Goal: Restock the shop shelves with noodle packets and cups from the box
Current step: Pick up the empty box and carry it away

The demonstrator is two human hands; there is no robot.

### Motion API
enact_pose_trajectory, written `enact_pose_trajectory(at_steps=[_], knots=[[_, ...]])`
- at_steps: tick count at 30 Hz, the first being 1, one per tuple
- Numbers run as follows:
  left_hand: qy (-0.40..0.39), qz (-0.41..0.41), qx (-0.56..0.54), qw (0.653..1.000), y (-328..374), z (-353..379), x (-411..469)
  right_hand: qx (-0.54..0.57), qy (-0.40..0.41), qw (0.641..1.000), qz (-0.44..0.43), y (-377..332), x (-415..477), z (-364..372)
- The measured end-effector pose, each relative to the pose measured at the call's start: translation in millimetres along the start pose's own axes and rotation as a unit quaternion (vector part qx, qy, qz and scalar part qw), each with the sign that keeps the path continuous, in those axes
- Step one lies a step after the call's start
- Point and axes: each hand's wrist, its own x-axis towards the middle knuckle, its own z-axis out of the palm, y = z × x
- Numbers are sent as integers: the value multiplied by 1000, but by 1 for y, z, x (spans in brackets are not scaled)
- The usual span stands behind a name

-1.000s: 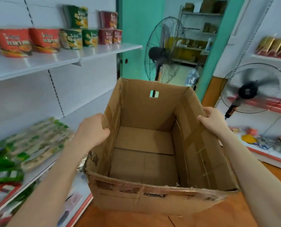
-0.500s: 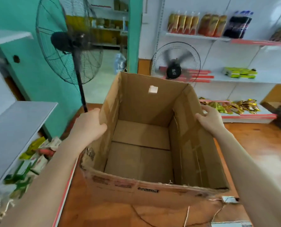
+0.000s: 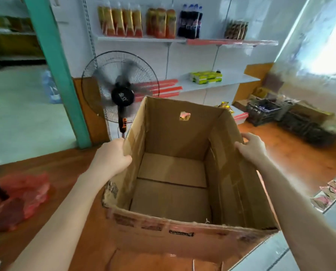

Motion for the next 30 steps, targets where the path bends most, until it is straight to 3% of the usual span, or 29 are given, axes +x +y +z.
enact_pose_trajectory(at_steps=[16,30], knots=[[-59,164,-34,984,208,129,324,-30,152,982,112,103,267,-74],[-127,330,-39,934,447,255,577,-39,266,932,241,217,471,-140]])
